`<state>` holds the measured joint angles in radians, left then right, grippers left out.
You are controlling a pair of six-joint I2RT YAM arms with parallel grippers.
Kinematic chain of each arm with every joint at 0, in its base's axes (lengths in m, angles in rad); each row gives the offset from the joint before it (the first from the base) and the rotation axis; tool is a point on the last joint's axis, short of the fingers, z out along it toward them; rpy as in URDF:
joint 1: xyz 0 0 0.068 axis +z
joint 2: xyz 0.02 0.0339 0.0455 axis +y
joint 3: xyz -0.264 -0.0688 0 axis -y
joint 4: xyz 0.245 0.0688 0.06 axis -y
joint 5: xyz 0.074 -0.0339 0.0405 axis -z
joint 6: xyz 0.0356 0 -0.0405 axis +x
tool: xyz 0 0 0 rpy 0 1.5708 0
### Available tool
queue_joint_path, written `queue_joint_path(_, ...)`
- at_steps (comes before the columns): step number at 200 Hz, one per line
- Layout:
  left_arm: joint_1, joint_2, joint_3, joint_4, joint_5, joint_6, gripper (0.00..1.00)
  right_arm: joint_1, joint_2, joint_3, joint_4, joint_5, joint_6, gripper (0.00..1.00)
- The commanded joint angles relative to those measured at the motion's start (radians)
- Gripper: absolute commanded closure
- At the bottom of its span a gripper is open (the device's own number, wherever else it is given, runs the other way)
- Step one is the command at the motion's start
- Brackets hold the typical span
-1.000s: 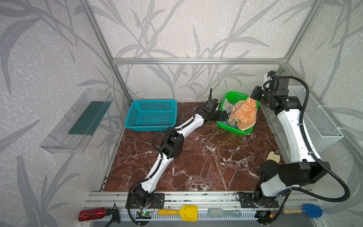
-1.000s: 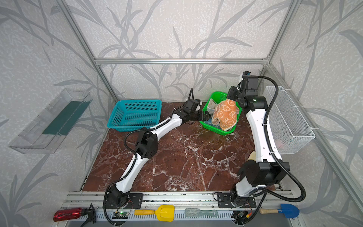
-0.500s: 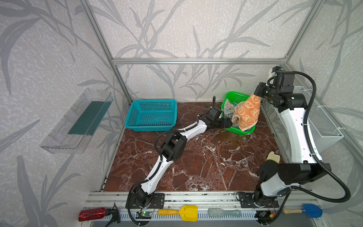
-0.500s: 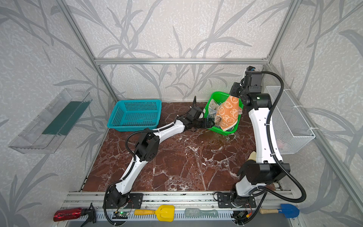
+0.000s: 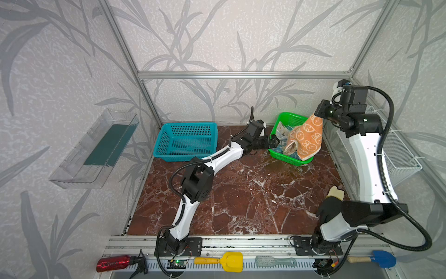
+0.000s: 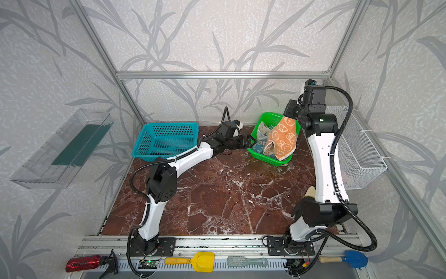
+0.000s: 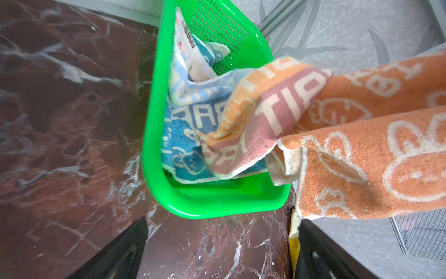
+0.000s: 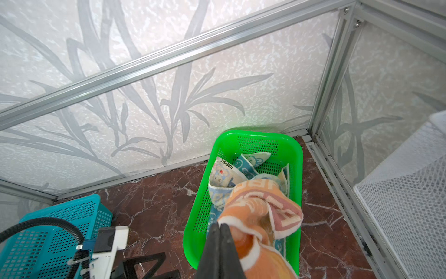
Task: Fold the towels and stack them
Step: 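Carry the orange towel out and lay it on the table beside the green basket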
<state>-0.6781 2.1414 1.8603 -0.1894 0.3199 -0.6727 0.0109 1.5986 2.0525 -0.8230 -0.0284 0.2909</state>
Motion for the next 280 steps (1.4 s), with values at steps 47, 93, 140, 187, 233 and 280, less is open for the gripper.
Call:
queue_joint_path(47,0.073,-0.381,-0.276,-0.005,-0.112,0.033,0.01,0.26,0.003,0.088,-0.026,-0.063,-0.05,0.99)
queue_joint_path(93,0.108,-0.677,-0.53,-0.017,-0.227,0.019,0.01,0.404,0.075,0.156,0.009,-0.094,0.01,0.99)
queue_joint_path(140,0.13,-0.837,-0.683,-0.093,-0.272,0.024,0.01,0.434,0.101,-0.08,0.148,-0.16,0.095,1.0)
queue_joint_path(187,0.147,-0.904,-0.814,-0.116,-0.266,-0.03,0.01,0.439,0.092,-0.444,0.259,-0.176,0.113,1.0)
queue_joint_path(233,0.147,-0.906,-0.865,-0.152,-0.252,-0.036,0.01,0.428,0.103,-0.656,0.255,-0.094,0.078,0.94)
queue_joint_path(280,0.147,-0.92,-0.897,-0.163,-0.248,-0.041,0.01,0.456,0.031,-0.705,0.21,0.028,0.015,0.24)
